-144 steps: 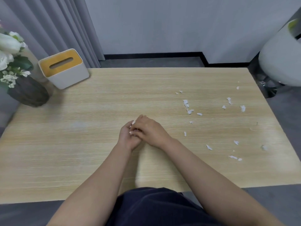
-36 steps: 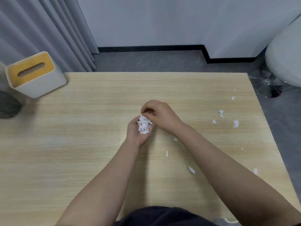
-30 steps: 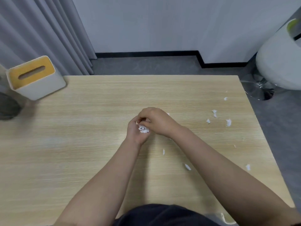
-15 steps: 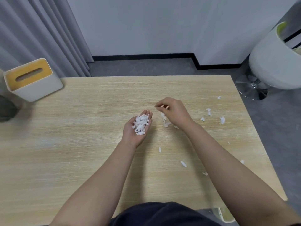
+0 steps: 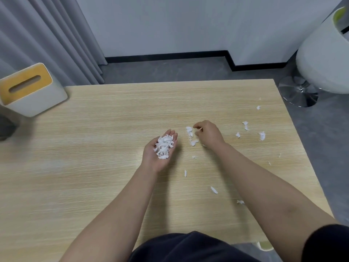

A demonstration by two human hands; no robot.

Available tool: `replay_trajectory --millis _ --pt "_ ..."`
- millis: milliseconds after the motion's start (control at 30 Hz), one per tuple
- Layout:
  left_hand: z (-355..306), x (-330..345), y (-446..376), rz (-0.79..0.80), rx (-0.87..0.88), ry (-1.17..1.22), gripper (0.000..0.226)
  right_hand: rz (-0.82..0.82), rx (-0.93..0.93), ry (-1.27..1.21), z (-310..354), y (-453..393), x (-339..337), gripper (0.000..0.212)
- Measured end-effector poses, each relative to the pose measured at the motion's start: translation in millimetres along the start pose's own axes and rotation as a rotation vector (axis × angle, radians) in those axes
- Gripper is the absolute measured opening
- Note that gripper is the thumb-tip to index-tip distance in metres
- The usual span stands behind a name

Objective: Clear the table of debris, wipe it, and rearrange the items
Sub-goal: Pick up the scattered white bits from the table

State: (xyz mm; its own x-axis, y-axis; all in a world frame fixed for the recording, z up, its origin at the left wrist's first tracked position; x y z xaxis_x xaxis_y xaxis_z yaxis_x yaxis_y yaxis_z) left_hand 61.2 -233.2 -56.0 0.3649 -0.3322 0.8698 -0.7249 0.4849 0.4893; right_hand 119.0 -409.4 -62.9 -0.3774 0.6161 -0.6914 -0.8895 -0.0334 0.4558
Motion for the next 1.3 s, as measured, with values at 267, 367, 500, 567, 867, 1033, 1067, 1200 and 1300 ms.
replay_trajectory --millis 267,367,500,567,867,1033,1067,1200,1300 --pt "-1.6 -6.7 3.3 -0.026 0.007 0.036 0.037 0.243 -0.098 0.174 1.9 -25.2 26.5 0.059" --pt "-5.0 -10.6 5.5 -0.041 0.012 0.034 0.036 0.304 -0.136 0.225 -0.6 -24.4 30.1 0.066" --pt "-5.2 -13.9 7.0 -0.054 0.021 0.07 0.036 0.383 -0.183 0.284 -4.2 -20.4 30.4 0.071" --pt "-3.8 -15.5 7.9 -0.062 0.02 0.065 0.035 0.38 -0.208 0.331 -4.9 -18.2 30.8 0.063" --pt "-2.5 -19.6 9.2 -0.061 0.001 0.03 0.041 0.239 -0.231 0.322 2.5 -10.1 39.6 0.017" --pt "-1.8 -19.1 10.0 -0.049 0.0 0.036 0.042 0.11 -0.186 0.138 5.0 -2.1 21.7 0.014" --pt "-1.2 -19.4 9.7 -0.051 0.002 0.037 0.042 0.083 -0.186 0.106 7.9 0.7 16.8 0.014" --pt "-2.4 -21.1 9.8 -0.069 0.025 0.017 0.039 0.0 -0.251 0.014 34.0 16.1 4.1 0.013" --pt "-7.7 -21.7 11.5 -0.069 0.056 0.0 0.039 -0.02 -0.355 -0.028 67.6 34.1 1.5 0.012"
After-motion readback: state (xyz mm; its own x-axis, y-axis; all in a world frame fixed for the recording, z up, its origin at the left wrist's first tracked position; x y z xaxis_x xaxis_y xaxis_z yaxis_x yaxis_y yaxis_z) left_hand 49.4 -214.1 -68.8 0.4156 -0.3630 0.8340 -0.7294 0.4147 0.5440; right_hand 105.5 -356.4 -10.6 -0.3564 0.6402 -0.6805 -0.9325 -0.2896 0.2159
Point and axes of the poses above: each hand's wrist, its own y-axis away from the middle knuckle, its own x-axis out of the palm, z = x × y, the point moved 7 cm from there along -y, towards the middle knuckle, and after that the axes turned 13 degrees about z, right-handed, at the moved point
